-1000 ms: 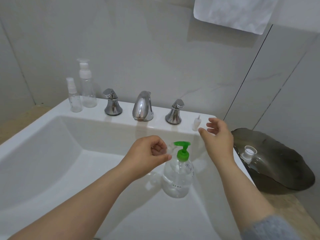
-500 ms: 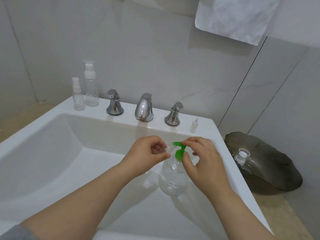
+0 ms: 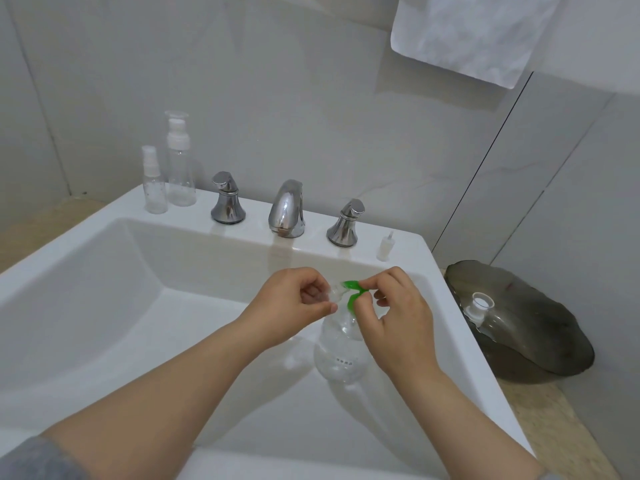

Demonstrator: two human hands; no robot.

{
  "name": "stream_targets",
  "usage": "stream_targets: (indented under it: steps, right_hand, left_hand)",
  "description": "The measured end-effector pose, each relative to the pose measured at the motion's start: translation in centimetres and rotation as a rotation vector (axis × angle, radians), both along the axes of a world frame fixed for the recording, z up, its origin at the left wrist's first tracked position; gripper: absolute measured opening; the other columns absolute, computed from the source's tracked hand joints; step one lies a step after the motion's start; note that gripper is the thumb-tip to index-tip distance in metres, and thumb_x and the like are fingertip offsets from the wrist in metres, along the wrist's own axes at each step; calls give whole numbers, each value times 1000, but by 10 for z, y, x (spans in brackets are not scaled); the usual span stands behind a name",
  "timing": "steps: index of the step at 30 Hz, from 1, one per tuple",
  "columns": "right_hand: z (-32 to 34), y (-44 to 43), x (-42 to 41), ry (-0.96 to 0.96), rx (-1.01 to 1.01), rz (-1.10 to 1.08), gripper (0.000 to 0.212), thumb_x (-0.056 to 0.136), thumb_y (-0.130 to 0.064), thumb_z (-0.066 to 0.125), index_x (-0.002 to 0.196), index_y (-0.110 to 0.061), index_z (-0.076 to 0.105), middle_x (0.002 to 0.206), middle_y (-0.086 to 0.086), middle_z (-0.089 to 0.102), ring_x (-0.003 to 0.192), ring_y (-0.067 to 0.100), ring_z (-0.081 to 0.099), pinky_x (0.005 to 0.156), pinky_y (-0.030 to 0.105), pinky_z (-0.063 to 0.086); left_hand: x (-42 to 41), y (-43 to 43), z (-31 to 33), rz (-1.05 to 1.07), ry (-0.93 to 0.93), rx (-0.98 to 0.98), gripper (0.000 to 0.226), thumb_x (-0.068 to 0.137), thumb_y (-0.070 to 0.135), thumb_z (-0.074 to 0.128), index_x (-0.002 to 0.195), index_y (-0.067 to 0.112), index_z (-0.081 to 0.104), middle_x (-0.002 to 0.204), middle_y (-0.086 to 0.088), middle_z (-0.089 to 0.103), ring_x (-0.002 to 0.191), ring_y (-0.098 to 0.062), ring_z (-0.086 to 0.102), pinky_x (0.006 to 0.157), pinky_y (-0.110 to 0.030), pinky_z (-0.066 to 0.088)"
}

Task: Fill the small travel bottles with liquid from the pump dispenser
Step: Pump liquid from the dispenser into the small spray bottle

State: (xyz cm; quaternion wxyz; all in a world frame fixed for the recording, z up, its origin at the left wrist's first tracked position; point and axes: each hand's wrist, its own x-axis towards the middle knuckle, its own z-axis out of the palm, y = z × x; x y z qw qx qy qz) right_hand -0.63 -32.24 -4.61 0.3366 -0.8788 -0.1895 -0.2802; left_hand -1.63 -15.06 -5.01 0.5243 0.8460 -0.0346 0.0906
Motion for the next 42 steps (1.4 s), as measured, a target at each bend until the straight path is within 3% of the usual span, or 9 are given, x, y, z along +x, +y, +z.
stream_targets:
  steps: [8, 16, 23, 30, 35, 42]
  right_hand:
    - [-5, 3, 0, -16, -24, -15, 7, 76, -24, 55, 78, -20, 61, 80, -11, 53, 71, 8, 52, 57, 29, 46]
    - [-1, 0, 3, -85, -39, 15, 15, 81, -26, 54, 89, -22, 67, 88, -15, 57, 86, 7, 53, 66, 31, 50]
    - [-3, 0, 5, -73, -24, 17, 16, 81, -25, 55, 91, -22, 68, 90, -15, 58, 88, 7, 53, 68, 31, 51]
    - [-4, 5, 3, -76, 36, -47, 7, 78, -25, 58, 78, -20, 63, 79, -12, 53, 70, 7, 51, 57, 26, 44]
    - [-7, 7, 3, -60, 20, -52, 9, 77, -26, 57, 73, -19, 59, 75, -10, 50, 64, 9, 50, 53, 26, 42]
    - [-10, 7, 2, -42, 1, -67, 9, 77, -28, 56, 73, -20, 59, 76, -9, 50, 62, 10, 51, 53, 27, 43]
  left_hand:
    - [0, 1, -3, 9, 9, 36, 17, 73, 21, 80, 84, 20, 67, 82, 4, 70, 72, -5, 64, 72, -19, 54]
    - [-2, 1, 3, 49, -35, -56, 16, 74, 17, 79, 84, 18, 68, 83, 0, 70, 75, -11, 66, 70, -16, 53]
    - [-3, 0, 5, 48, -43, -81, 17, 74, 15, 79, 87, 16, 68, 84, -1, 70, 78, -12, 66, 69, -14, 52]
    - [-4, -2, 4, 35, -55, -68, 17, 74, 15, 79, 88, 16, 69, 84, 0, 70, 76, -9, 65, 68, -11, 50]
    - [-3, -1, 1, 41, -58, 5, 17, 73, 17, 79, 85, 18, 68, 83, 4, 70, 74, -5, 64, 72, -16, 52]
    - [-4, -1, 0, 35, -47, 1, 17, 73, 17, 79, 84, 22, 68, 83, 4, 69, 73, -5, 63, 69, -12, 50]
